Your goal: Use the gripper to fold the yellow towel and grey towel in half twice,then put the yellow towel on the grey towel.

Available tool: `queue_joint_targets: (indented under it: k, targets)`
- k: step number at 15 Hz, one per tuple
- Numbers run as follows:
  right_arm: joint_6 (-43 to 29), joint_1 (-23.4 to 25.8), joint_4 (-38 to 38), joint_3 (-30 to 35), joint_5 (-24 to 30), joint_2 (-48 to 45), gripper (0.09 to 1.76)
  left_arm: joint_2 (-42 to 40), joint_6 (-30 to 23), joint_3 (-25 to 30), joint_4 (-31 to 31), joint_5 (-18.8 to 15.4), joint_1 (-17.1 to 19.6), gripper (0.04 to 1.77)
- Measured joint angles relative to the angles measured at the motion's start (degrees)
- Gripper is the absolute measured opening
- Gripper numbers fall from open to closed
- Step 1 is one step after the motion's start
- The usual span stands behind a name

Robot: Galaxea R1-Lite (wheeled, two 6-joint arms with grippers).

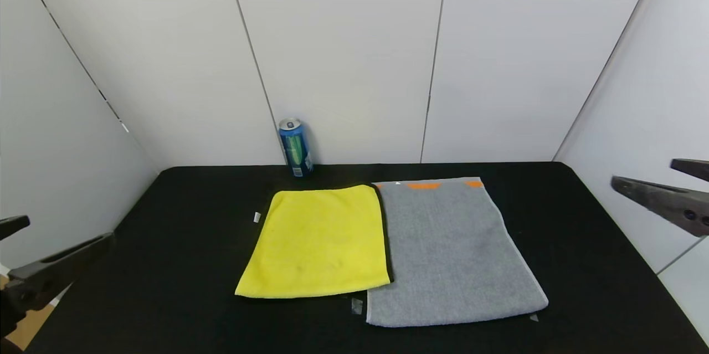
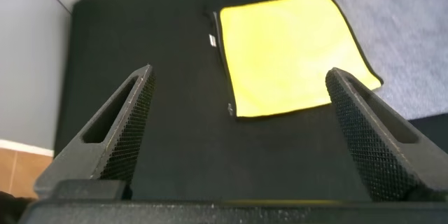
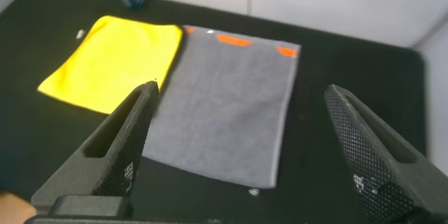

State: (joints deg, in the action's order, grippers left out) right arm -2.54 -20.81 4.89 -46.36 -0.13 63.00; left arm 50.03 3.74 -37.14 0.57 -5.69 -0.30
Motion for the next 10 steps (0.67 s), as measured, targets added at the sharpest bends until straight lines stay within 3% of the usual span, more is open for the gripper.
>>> queue_joint_targets:
  k: [7, 10]
  targets:
    - [-4.74, -12.53, 6.19, -3.96, -4.43, 18.64, 1.71, 12.64, 0.06, -1.27, -0.06, -0.32, -3.77, 1.72]
    - [-7.31, -14.03, 6.39, -6.12, -4.38, 23.87, 1.71, 15.62, -0.27, -0.83, -0.04, -3.66, -3.90, 1.72]
